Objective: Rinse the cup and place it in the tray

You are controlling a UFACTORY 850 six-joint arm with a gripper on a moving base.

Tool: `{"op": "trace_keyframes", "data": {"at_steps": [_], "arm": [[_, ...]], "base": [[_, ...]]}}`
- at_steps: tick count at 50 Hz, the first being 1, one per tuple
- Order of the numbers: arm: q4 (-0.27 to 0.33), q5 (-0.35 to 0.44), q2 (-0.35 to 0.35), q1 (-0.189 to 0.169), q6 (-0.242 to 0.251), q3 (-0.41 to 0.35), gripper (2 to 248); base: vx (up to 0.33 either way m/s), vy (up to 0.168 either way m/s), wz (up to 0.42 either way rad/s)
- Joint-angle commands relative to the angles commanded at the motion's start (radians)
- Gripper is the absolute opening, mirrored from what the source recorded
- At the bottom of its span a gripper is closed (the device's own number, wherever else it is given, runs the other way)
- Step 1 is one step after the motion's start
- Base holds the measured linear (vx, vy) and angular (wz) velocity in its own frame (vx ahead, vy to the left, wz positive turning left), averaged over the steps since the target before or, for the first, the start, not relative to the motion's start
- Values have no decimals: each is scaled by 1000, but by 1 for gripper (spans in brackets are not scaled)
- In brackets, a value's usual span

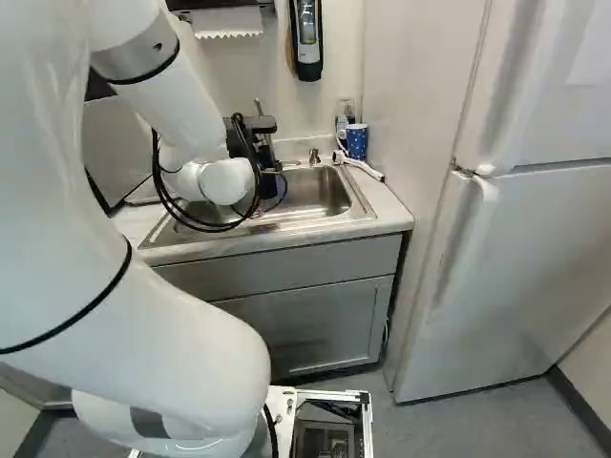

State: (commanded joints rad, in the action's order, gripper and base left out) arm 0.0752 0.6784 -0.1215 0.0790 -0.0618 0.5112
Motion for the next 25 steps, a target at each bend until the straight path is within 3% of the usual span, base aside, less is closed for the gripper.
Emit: {"op": "trace_keyframes", "data": {"at_steps": [25], "arm": [[0,0,0,0,0,0,126]], "base": [[0,0,0]]}}
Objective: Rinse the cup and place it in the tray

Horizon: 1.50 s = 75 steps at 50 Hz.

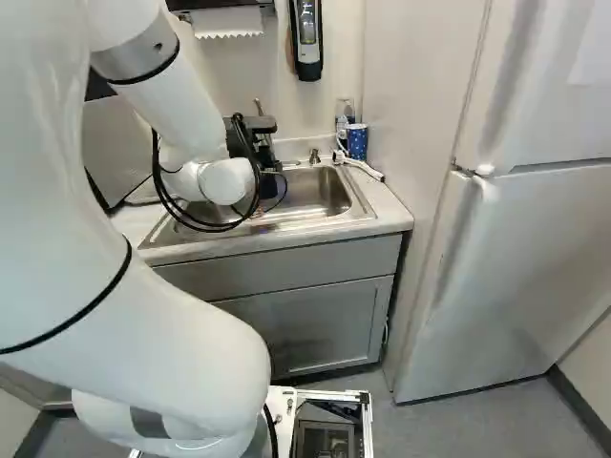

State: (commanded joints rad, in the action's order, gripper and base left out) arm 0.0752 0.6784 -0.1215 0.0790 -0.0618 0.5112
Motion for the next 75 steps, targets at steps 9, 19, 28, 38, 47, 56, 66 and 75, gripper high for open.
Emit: {"op": "trace_keyframes", "data": {"at_steps": [9,19,28,38,47,56,66,75], "arm": [[0,0,0,0,0,0,126],[0,0,0,0,0,0,126],[0,0,0,0,0,0,126],[0,0,0,0,0,0,126],[0,0,0,0,0,0,126],[0,0,0,0,0,0,126],[0,0,0,0,0,0,126],[0,0,0,0,0,0,126]], "base": [[0,0,0],[0,0,0],[0,0,0],[0,0,0],[0,0,0],[0,0,0],[0,0,0],[0,0,0]]}}
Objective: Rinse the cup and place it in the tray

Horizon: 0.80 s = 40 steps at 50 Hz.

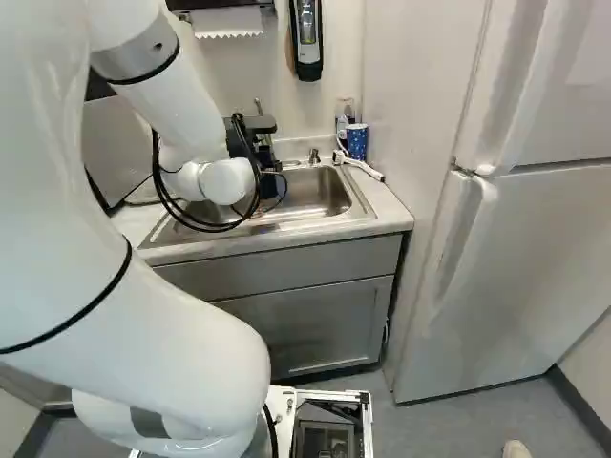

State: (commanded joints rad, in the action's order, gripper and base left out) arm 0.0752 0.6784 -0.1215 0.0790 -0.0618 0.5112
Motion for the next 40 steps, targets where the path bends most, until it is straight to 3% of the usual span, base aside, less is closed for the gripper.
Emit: {"op": "trace_keyframes", "data": {"at_steps": [40], "arm": [[0,0,0,0,0,0,126]], "base": [[0,0,0]]}}
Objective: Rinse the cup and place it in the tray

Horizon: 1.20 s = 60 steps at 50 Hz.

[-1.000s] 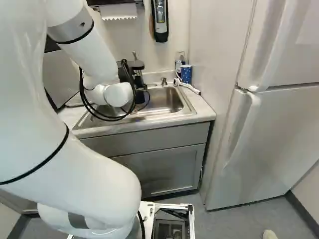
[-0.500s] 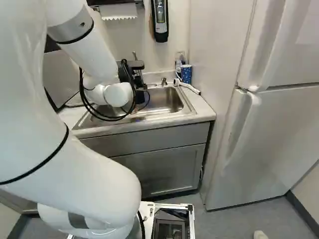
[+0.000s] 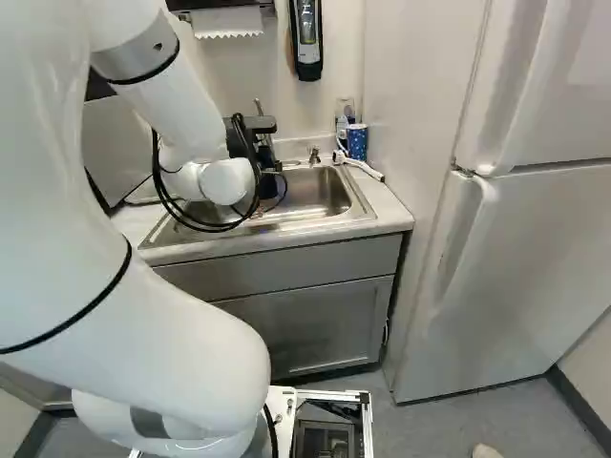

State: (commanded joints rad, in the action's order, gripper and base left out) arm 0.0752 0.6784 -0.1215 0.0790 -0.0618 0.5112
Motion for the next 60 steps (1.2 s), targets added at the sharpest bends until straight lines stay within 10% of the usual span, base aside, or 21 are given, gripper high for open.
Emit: {"op": "trace_keyframes", "data": {"at_steps": [60], "arm": [[0,0,0,0,0,0,126]], "base": [[0,0,0]]}}
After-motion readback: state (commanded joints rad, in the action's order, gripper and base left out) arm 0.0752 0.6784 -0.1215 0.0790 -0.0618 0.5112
